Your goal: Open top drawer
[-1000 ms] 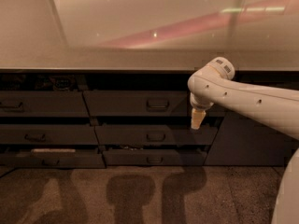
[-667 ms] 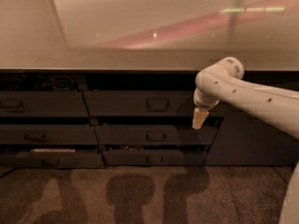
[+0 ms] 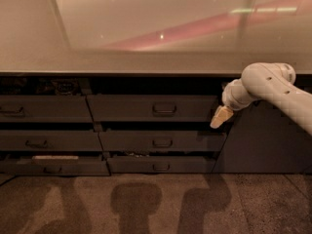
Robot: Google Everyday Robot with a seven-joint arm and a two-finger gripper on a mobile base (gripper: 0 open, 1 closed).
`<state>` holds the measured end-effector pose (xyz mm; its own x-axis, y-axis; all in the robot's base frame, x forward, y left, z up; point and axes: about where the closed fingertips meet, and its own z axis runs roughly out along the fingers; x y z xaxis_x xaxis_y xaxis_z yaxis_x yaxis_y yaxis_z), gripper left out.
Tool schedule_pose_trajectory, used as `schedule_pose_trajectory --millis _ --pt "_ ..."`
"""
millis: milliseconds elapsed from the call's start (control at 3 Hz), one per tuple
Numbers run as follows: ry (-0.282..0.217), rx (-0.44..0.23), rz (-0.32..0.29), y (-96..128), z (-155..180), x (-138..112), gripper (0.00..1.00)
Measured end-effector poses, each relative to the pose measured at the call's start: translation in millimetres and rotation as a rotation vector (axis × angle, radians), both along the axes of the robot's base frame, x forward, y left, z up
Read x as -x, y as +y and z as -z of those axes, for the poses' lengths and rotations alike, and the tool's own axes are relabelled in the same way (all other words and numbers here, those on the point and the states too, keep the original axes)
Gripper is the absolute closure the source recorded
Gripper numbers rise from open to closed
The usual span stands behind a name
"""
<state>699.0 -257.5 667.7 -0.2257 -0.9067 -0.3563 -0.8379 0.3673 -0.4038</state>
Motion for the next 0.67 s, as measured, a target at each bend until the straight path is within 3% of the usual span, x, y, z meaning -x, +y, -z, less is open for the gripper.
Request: schedule_pose_trajectory --millis 333,667 --pt "0.000 0.000 -0.001 0.4 0.0 -0.1 0.00" --pt "0.000 0.000 -0.001 0.4 0.0 -0.1 0.19"
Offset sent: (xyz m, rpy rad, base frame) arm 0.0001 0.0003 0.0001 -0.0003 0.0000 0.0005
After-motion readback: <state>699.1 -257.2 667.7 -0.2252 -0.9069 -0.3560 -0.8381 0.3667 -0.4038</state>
